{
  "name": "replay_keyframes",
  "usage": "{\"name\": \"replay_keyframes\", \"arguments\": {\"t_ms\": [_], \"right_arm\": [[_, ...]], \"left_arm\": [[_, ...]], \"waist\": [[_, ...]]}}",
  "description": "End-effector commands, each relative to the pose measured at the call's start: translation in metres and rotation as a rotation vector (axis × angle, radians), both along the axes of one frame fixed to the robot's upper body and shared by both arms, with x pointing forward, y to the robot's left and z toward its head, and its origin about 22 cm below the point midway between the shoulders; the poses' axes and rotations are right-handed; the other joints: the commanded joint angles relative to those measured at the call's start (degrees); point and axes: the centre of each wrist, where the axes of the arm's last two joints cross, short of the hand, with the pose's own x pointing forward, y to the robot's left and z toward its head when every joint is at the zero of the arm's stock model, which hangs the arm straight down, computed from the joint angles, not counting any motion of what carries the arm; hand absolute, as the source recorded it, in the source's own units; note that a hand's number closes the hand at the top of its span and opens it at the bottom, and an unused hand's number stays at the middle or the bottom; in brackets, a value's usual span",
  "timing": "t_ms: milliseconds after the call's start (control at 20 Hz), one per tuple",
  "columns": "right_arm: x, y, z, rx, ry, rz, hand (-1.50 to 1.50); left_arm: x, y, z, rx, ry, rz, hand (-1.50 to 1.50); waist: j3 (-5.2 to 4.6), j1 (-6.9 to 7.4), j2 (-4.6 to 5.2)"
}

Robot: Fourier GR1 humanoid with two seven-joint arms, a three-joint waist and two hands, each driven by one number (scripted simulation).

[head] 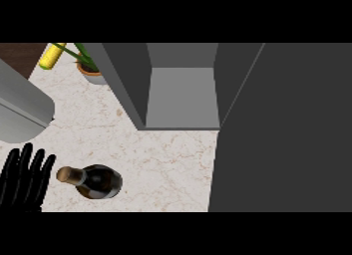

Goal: Pick up the wine, place it into the cabinet and close the cabinet

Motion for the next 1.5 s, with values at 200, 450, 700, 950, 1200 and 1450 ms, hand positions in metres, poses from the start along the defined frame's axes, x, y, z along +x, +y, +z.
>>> {"name": "replay_keyframes", "arguments": {"t_ms": [200,450,700,950,1200,1450], "right_arm": [[-0.034,-0.007,0.016,0.049,-0.048,0.036,-1.50],[-0.029,0.001,0.015,0.039,-0.039,0.054,-1.50],[-0.036,-0.003,0.014,0.054,-0.041,0.036,-1.50],[-0.027,-0.001,0.013,0.051,-0.055,0.034,-1.50],[-0.024,0.002,0.015,0.069,-0.046,0.046,-1.50],[-0.022,-0.010,0.021,0.048,-0.058,0.046,-1.50]], "left_arm": [[-0.002,0.021,-0.034,0.027,0.005,0.051,-1.50],[0.022,0.030,-0.062,0.013,0.026,0.045,-1.50],[0.024,0.030,-0.088,0.011,0.024,0.039,-1.50],[0.018,0.026,-0.113,0.011,0.042,-0.035,-1.50],[0.028,0.046,-0.116,-0.011,0.022,-0.006,-1.50],[0.016,0.033,-0.132,-0.008,0.038,-0.014,-1.50]], "waist": [[0.03,0.06,-0.02],[0.03,-0.13,0.06],[0.03,-0.29,0.04],[0.03,-0.18,0.04],[0.03,-0.08,0.06],[0.05,0.02,0.08]]}}
